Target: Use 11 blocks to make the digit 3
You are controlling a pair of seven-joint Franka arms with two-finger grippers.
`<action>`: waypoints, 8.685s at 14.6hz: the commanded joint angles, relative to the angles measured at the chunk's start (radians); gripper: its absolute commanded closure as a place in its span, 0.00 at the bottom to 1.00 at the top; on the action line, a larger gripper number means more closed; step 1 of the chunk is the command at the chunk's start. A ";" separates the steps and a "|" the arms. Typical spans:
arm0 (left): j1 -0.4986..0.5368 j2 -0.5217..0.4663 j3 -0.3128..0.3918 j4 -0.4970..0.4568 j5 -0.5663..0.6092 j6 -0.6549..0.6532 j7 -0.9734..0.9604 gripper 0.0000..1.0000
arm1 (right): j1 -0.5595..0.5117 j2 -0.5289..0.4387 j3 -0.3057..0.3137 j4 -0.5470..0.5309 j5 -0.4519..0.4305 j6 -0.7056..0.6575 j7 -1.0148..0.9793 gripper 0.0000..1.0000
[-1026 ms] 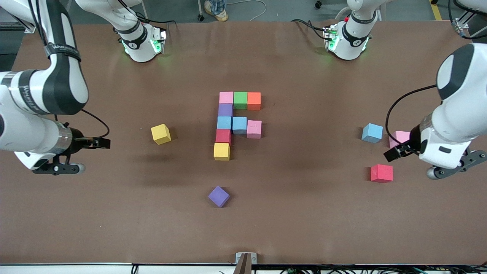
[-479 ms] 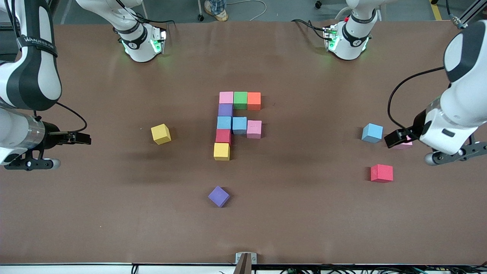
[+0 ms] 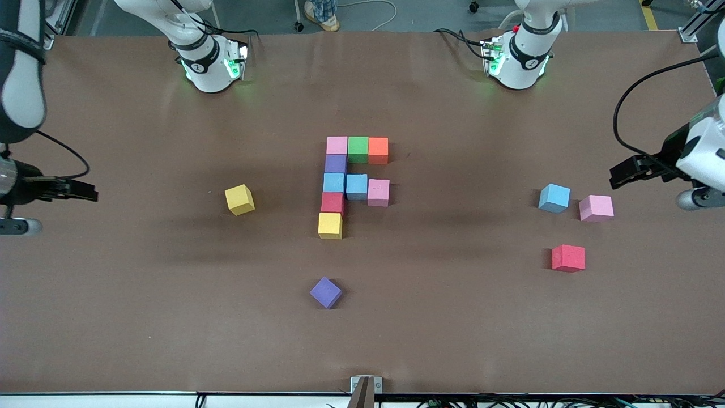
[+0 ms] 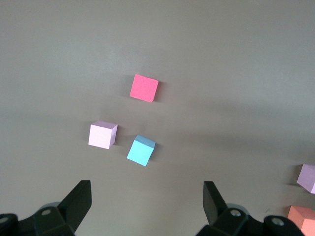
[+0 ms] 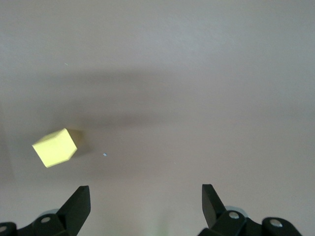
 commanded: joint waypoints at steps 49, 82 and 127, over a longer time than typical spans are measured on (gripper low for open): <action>-0.042 0.605 0.049 -0.042 0.083 0.572 0.078 0.94 | 0.054 -0.069 0.029 0.235 0.042 -0.313 -0.028 0.00; -0.559 0.631 0.056 0.152 -0.078 0.584 -1.408 0.99 | 0.017 -0.352 0.111 -0.108 0.007 -0.093 -0.022 0.00; -0.791 0.794 0.058 0.159 -0.081 0.819 -2.118 0.90 | 0.035 -0.368 0.080 -0.091 -0.009 -0.171 0.013 0.00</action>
